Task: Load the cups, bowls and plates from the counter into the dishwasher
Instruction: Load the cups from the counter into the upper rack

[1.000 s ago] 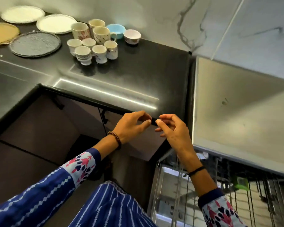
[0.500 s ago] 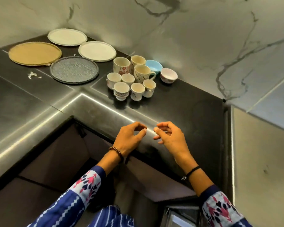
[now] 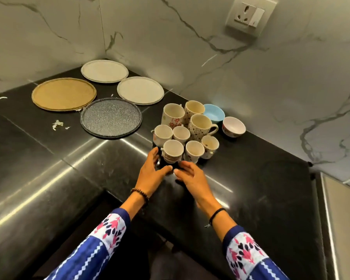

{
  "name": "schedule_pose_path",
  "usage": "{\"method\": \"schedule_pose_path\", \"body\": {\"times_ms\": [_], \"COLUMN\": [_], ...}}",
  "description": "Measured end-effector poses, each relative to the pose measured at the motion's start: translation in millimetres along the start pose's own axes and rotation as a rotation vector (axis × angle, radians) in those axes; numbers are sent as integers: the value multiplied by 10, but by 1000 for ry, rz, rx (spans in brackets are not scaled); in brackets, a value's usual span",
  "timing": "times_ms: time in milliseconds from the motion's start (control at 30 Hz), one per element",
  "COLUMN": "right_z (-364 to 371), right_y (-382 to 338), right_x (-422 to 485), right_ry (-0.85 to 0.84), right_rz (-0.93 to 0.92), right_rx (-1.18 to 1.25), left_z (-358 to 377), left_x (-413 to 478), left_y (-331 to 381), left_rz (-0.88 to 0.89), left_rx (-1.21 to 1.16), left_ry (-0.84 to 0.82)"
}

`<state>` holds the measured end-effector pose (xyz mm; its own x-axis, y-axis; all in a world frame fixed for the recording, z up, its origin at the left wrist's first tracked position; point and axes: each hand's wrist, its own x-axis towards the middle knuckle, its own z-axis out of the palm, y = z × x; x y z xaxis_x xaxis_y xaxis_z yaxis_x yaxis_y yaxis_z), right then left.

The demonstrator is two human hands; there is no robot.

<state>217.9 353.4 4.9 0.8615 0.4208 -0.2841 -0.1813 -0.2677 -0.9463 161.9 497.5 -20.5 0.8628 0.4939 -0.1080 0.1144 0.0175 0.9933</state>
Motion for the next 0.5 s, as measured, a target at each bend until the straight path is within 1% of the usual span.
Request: {"method": "schedule_pose_path", "body": {"times_ms": [133,233,300,400,500], "right_z": [135,128,100,69,51], "right_y": [57,69,83,106,97], "right_x": [141,139,119,86,-8], "right_ry": [-3,8,-15,-29,19], "right_rz": [-43,-40,-45,-60,-60], "right_rx": [26,48,66,82,125], "left_z": [16,43,65,93,105], "left_x": [156,155,145,116,76], "left_y": [-79,-82,-71,-35,-14], "left_rz": [15,18,34,63,85], "left_rx": [-49,-84,-105,-24,88], "left_ry": [-14,-19,-28,-33,0]}}
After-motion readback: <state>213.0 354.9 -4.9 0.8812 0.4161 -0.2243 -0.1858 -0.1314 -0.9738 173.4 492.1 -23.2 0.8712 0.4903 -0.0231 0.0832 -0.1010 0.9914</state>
